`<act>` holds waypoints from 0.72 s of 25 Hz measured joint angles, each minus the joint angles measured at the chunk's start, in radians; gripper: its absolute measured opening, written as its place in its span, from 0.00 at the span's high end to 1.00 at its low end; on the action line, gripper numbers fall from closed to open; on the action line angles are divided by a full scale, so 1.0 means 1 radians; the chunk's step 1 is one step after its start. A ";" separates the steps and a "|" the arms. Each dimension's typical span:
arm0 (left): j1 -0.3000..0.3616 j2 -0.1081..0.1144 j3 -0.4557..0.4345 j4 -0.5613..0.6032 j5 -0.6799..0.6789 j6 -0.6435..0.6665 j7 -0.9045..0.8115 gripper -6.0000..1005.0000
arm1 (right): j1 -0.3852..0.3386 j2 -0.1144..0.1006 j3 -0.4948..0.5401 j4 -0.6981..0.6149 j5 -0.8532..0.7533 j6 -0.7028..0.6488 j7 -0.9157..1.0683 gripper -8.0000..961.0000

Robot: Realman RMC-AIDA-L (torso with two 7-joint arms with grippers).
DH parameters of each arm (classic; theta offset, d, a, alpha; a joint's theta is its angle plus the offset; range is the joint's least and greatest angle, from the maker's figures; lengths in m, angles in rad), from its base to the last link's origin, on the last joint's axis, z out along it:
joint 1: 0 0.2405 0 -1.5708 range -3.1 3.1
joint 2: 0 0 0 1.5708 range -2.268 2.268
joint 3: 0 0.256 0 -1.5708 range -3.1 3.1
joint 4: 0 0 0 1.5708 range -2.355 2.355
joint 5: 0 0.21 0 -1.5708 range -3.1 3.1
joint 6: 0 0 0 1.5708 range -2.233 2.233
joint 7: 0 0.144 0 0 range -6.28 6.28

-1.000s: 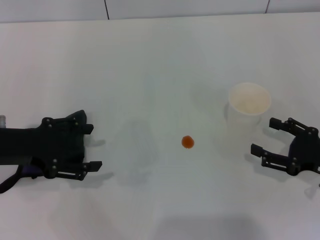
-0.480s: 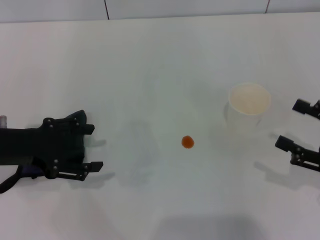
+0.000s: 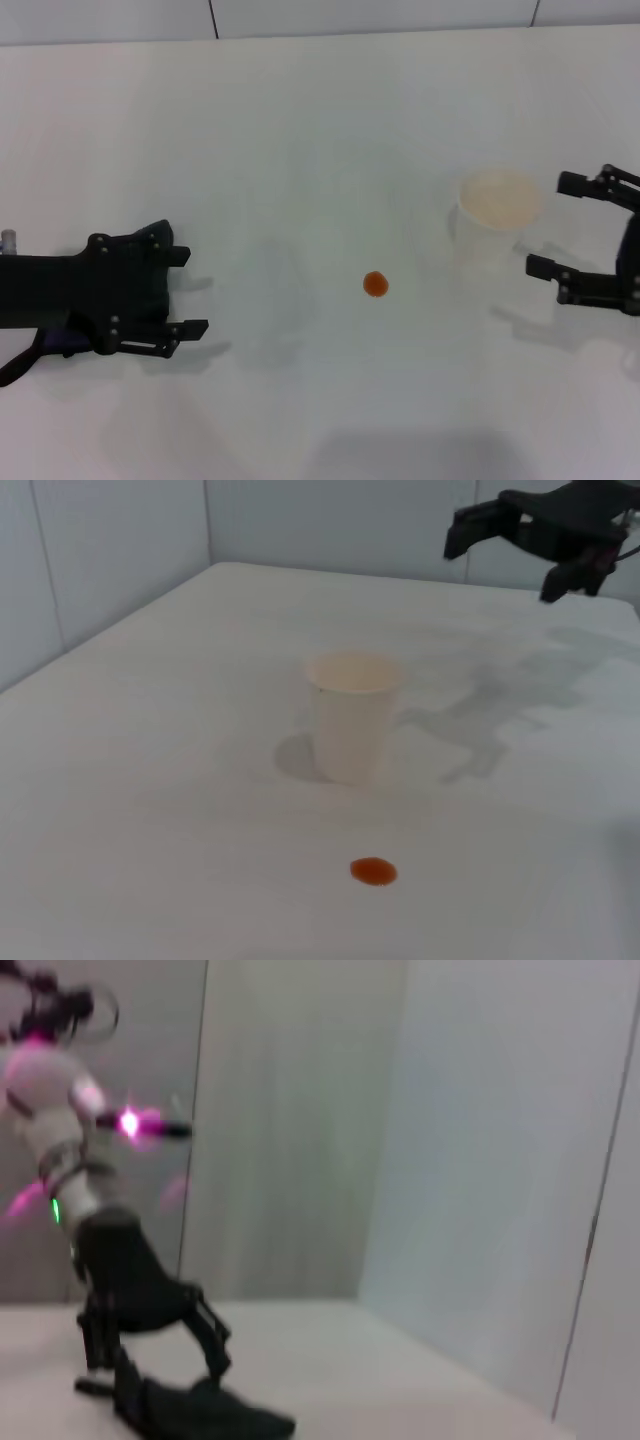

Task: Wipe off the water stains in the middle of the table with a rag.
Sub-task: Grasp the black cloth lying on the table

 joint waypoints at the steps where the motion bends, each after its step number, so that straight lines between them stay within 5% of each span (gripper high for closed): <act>1: 0.000 0.000 -0.001 0.000 0.000 0.000 -0.001 0.14 | 0.005 0.000 0.000 -0.032 -0.034 0.011 0.035 0.09; 18: -0.011 0.004 -0.003 0.000 -0.005 -0.013 -0.017 0.14 | 0.032 0.000 -0.079 -0.315 -0.313 0.018 0.314 0.09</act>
